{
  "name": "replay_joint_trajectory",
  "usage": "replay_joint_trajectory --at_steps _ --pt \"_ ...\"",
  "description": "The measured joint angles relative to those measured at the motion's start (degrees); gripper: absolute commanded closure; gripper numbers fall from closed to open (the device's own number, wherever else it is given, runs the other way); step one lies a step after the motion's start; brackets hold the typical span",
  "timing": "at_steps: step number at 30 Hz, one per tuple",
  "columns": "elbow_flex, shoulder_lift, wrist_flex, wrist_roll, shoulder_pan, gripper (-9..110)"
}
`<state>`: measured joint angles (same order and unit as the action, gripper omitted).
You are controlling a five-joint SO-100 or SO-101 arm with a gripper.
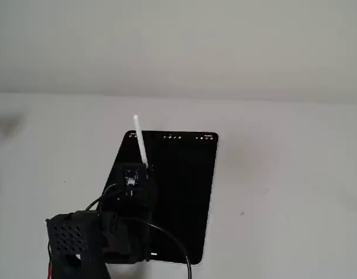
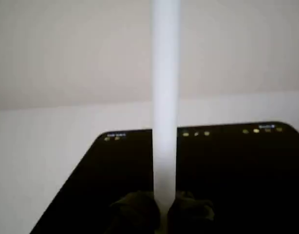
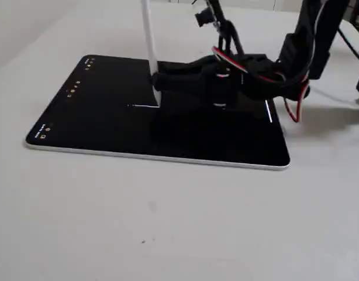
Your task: Draw a line in the middle of the ipad using the apple pencil
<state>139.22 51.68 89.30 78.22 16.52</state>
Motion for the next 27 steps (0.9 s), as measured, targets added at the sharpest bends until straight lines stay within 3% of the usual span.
replay_joint_trajectory --at_steps 15,27 --pt "16.3 1.7 12.7 0.4 0.4 102" --pt "17.3 1.7 13.4 0.4 0.2 102"
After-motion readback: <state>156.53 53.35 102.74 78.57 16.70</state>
